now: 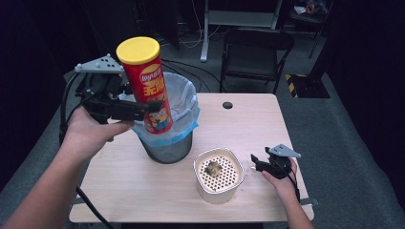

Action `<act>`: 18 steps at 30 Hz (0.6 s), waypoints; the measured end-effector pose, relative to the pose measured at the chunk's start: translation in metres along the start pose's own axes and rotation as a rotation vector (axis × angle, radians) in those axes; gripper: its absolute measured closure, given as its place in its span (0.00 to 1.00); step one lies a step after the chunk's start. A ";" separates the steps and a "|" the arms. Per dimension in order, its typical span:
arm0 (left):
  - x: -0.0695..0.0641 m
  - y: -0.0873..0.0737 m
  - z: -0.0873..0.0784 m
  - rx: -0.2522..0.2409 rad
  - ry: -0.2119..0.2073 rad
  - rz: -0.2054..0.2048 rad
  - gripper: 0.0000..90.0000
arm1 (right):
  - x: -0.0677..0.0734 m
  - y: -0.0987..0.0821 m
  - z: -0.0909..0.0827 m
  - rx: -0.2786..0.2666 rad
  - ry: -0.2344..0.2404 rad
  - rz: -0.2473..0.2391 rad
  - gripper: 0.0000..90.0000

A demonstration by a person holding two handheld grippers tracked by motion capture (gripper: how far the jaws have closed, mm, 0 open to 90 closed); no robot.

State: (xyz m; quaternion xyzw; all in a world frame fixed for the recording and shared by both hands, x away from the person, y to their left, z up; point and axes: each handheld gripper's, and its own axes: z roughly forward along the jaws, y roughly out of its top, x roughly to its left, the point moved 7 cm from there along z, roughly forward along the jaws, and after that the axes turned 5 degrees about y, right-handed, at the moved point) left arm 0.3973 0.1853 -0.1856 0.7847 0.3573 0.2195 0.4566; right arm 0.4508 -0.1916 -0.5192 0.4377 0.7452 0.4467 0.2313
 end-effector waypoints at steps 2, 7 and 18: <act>0.007 0.004 0.005 -0.003 0.018 -0.013 0.26 | 0.000 0.000 0.000 -0.001 0.004 -0.003 0.34; 0.024 0.009 0.023 0.012 0.034 -0.055 0.26 | 0.004 0.000 0.002 0.005 0.012 -0.017 0.34; 0.056 0.003 0.060 0.032 0.091 -0.114 0.26 | 0.003 -0.001 0.002 0.005 0.014 -0.014 0.34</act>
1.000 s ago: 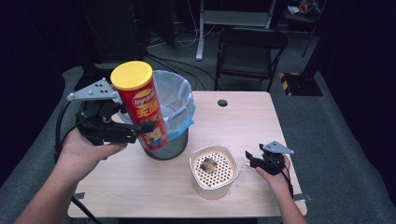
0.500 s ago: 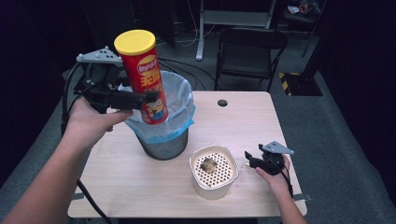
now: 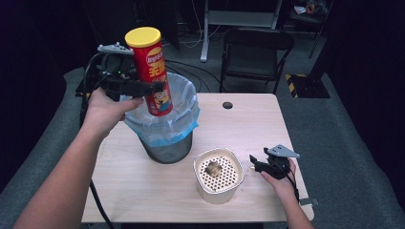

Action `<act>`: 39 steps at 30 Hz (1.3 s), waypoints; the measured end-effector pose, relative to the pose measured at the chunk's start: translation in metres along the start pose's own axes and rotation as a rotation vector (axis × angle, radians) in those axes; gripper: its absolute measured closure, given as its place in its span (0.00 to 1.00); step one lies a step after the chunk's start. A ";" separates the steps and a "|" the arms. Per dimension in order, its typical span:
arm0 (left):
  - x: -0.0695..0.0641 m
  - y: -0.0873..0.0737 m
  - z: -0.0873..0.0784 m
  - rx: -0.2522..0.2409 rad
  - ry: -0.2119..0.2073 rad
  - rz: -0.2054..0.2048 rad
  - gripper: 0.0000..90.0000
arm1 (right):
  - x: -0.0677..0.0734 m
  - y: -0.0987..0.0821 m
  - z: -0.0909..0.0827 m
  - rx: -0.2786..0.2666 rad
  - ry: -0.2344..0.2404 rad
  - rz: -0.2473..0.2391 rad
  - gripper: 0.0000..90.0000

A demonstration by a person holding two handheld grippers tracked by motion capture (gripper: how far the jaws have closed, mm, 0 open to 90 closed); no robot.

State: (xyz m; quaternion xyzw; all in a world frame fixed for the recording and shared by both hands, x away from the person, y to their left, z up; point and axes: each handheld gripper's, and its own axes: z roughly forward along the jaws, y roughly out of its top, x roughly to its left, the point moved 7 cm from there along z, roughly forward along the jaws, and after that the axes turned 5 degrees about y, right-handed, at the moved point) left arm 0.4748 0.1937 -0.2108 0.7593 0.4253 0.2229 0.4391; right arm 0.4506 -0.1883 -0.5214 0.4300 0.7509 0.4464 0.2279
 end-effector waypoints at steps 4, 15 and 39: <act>0.010 -0.001 0.012 -0.004 0.043 -0.007 0.26 | -0.001 0.000 0.000 0.000 -0.002 0.000 0.34; 0.028 -0.012 0.041 -0.004 0.081 -0.039 0.26 | -0.001 -0.001 0.001 0.003 0.002 0.000 0.34; 0.058 -0.055 0.082 0.131 0.113 -0.104 0.26 | -0.001 -0.003 0.002 0.013 0.010 -0.005 0.34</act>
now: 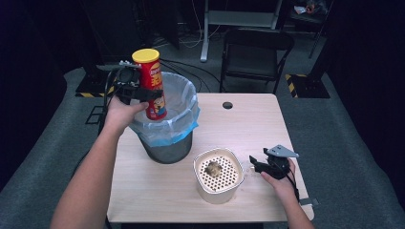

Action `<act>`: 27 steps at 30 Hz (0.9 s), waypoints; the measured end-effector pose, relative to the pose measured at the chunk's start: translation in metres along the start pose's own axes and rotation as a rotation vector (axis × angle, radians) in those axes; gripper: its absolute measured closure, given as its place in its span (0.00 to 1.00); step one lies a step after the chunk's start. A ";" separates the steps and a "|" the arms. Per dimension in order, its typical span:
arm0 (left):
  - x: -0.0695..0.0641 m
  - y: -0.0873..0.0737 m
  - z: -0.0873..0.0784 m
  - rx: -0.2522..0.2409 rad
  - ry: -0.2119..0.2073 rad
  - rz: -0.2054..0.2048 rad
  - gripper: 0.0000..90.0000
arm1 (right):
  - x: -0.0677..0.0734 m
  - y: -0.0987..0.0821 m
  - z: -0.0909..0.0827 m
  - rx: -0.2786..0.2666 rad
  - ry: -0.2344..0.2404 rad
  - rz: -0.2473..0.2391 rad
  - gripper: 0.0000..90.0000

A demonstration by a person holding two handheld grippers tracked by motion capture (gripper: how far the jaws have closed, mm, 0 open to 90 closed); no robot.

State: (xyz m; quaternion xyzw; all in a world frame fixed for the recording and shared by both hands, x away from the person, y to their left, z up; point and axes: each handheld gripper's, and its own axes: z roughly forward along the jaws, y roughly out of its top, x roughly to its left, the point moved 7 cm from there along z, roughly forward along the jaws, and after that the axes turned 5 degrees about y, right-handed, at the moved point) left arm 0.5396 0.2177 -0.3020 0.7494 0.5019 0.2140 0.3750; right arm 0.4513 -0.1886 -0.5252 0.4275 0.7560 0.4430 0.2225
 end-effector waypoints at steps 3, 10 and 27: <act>0.003 -0.002 0.001 0.019 0.018 0.029 0.26 | 0.000 0.000 0.000 0.001 0.000 -0.003 0.34; 0.011 -0.008 -0.005 -0.012 0.029 -0.021 0.15 | 0.000 0.000 0.000 -0.003 0.000 0.004 0.34; 0.015 -0.023 -0.048 -0.058 -0.058 -0.014 0.24 | 0.001 0.000 0.000 0.006 -0.005 -0.002 0.34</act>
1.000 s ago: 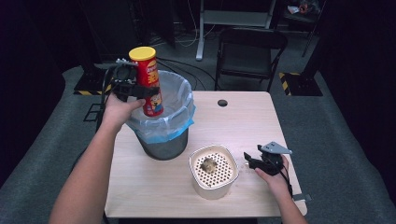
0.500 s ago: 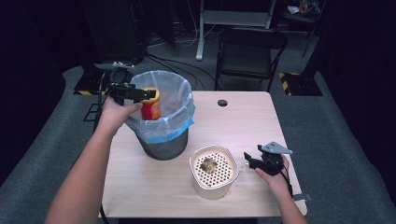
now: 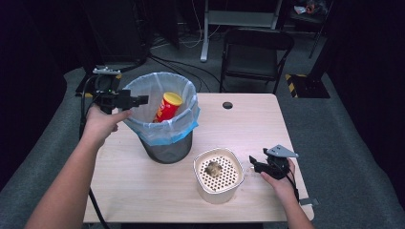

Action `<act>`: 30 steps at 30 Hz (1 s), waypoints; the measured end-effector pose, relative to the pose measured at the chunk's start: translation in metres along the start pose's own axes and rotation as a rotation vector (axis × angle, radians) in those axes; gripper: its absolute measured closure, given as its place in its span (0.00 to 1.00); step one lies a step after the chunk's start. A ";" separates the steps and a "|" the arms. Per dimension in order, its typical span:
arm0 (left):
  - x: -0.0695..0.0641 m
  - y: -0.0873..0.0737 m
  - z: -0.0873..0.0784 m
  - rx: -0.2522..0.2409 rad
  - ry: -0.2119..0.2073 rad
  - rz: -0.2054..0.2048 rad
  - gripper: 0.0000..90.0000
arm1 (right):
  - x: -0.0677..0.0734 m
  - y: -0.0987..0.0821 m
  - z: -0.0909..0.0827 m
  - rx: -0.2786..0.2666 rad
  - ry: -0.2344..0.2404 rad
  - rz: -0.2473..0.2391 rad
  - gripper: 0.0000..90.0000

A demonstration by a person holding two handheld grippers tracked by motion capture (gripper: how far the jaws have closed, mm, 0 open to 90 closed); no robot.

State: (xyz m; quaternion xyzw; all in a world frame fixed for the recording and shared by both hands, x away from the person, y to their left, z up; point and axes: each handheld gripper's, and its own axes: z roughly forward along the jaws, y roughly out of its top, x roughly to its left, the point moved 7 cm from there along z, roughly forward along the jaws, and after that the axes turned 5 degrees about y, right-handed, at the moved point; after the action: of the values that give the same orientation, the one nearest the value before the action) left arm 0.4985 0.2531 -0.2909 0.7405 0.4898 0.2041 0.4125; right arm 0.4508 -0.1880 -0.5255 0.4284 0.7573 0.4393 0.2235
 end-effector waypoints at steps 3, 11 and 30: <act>-0.005 -0.006 -0.014 -0.001 -0.021 0.015 0.28 | 0.000 0.000 0.000 -0.002 0.002 0.001 0.34; -0.015 -0.022 -0.047 -0.024 -0.064 0.074 0.32 | 0.001 0.001 0.000 -0.005 0.001 0.000 0.34; -0.023 -0.098 -0.076 -0.017 -0.134 0.115 0.35 | 0.001 0.001 0.000 -0.004 -0.001 0.003 0.34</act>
State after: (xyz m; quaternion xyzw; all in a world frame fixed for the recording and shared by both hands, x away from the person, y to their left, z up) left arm 0.3801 0.2819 -0.3247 0.7758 0.4160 0.1819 0.4382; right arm 0.4508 -0.1869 -0.5246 0.4293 0.7556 0.4409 0.2243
